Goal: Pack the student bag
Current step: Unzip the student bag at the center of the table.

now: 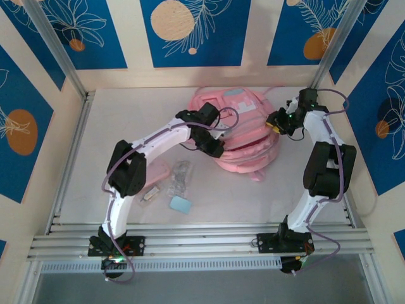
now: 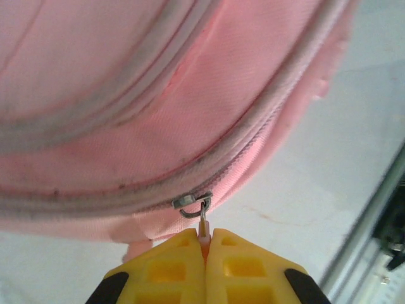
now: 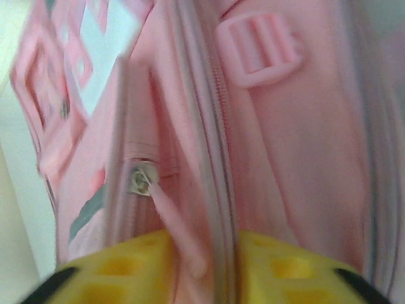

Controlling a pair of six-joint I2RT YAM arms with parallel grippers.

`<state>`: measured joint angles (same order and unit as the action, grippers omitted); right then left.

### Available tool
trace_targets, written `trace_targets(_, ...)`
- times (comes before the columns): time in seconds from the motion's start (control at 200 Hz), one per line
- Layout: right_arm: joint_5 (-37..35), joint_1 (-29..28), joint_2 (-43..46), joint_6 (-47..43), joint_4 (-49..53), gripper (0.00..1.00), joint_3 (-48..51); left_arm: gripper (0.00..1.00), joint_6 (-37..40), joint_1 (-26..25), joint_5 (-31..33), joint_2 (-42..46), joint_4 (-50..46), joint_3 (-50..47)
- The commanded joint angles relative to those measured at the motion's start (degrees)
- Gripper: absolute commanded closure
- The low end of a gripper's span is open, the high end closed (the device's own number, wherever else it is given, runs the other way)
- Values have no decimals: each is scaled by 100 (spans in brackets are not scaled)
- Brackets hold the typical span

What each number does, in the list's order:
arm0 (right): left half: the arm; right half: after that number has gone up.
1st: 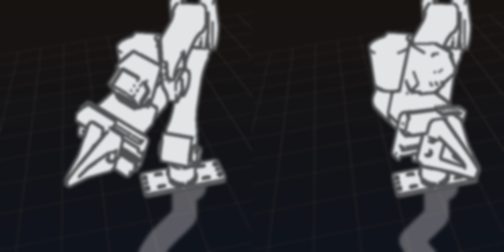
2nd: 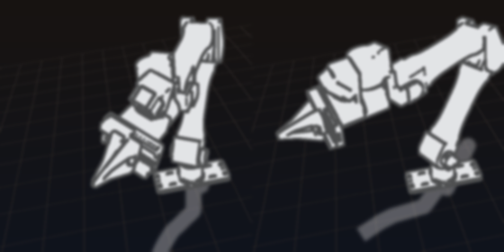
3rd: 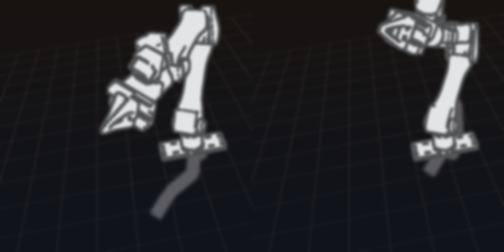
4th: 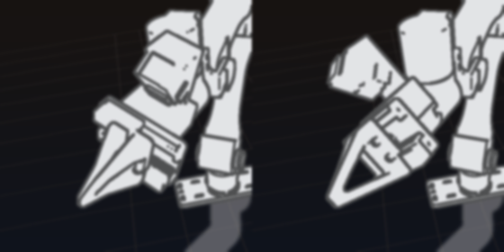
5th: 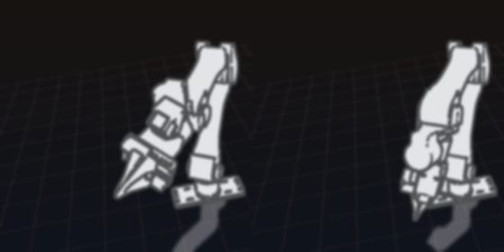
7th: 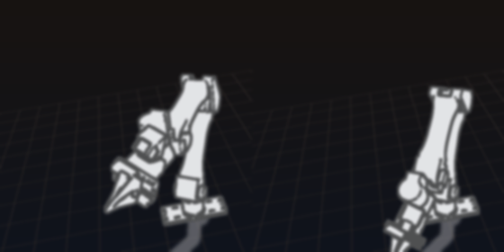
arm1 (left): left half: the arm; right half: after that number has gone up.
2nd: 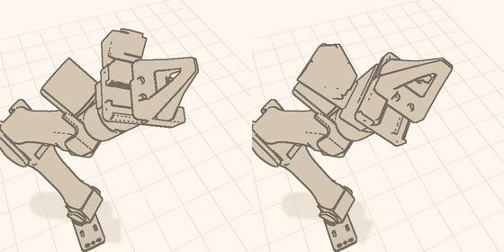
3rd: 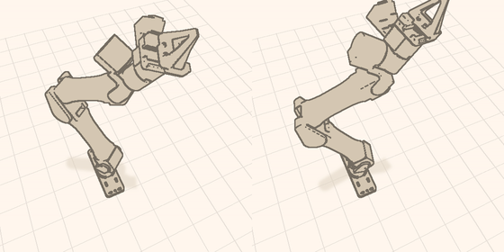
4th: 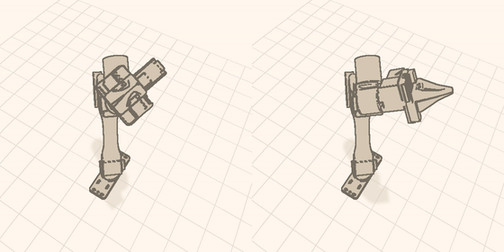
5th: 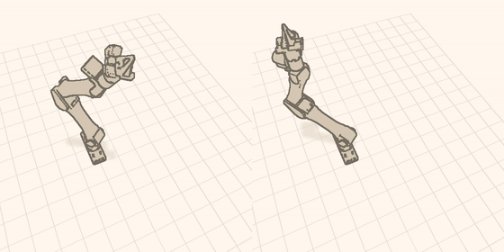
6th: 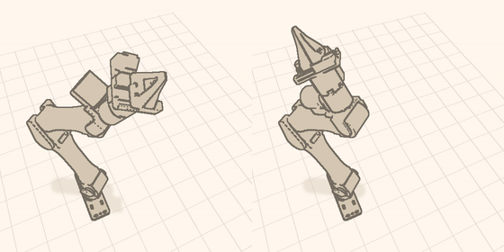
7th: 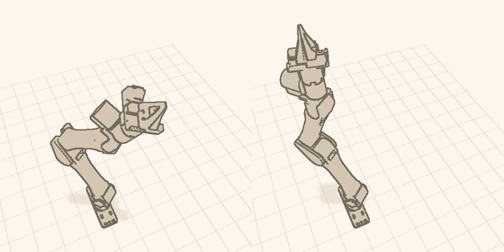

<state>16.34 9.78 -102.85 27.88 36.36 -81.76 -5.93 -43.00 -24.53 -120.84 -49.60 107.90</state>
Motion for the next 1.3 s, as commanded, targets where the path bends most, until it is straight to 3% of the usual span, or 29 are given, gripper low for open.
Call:
trace_targets(0.0,-157,-152,516,658,-424,44,179,100,-161,-130,-634,-305,-182,797)
trace_targets(0.08,-263,-236,1120,978,-542,27,824,100,-350,-130,-547,-558,-67,1284)
trace_targets(0.16,-303,-306,1769,1328,-717,20,1581,100,-512,-131,-421,-790,20,1730)
trace_targets(0.375,-137,-681,2940,2289,-1528,17,3354,100,-629,-129,-560,-1076,44,2299)
trace_targets(0.595,-540,-1046,2677,2901,-2902,19,4128,100,-463,-136,-579,-895,-190,1918)
trace_targets(0.645,-631,-1068,2452,2926,-3210,25,4149,100,-412,-135,-571,-802,-189,1735)
trace_targets(0.68,-697,-1085,2293,2897,-3389,35,4118,100,-372,-132,-564,-730,-190,1611)
trace_targets(0.78,-794,-1106,1952,2738,-3389,100,3841,100,-245,-104,-403,-623,-284,1382)
trace_targets(0.875,-1050,-1177,2029,2594,-3097,100,3689,100,32,-2,172,-625,-585,1342)
trace_targets(1.06,-1233,-1165,2465,2375,-2555,100,3748,100,452,663,2013,-689,-961,1238)
trace_targets(1.185,-1134,-1158,2739,2327,-2441,100,3935,100,289,1121,3262,-747,-719,1317)
trace_targets(1.295,-1035,-1169,2796,2289,-2439,100,4012,100,-177,1398,3647,-851,-286,1515)
